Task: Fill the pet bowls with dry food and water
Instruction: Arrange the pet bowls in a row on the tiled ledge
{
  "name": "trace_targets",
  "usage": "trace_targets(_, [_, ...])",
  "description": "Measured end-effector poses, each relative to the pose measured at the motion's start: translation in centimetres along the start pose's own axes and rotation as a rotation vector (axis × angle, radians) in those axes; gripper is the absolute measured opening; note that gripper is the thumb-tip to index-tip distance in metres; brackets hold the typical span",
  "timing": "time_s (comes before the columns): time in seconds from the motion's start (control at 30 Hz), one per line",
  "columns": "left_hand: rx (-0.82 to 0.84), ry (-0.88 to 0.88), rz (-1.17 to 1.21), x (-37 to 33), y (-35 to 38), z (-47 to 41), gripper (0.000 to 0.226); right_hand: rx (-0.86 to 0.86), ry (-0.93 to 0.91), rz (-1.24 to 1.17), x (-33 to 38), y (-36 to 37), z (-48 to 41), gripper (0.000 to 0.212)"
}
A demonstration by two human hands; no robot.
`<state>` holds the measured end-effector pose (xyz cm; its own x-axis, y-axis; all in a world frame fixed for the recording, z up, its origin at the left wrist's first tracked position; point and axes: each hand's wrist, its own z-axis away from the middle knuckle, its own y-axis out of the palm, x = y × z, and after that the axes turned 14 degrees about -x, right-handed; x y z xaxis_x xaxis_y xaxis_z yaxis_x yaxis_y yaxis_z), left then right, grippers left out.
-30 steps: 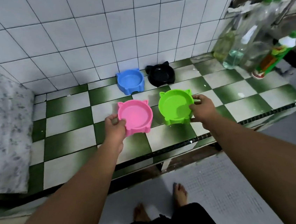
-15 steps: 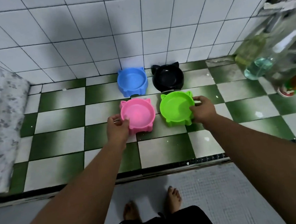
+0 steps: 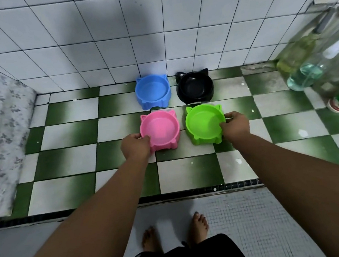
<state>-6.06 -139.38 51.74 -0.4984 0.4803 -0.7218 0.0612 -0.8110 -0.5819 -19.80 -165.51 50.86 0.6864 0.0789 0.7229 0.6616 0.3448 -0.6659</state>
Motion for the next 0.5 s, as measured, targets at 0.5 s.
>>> trace_targets(0.5, [0.021,0.151,-0.081,-0.9,-1.3,1.4,0.036,-0.052,-0.252,0.169,3.6,-1.3,1.4,0.05])
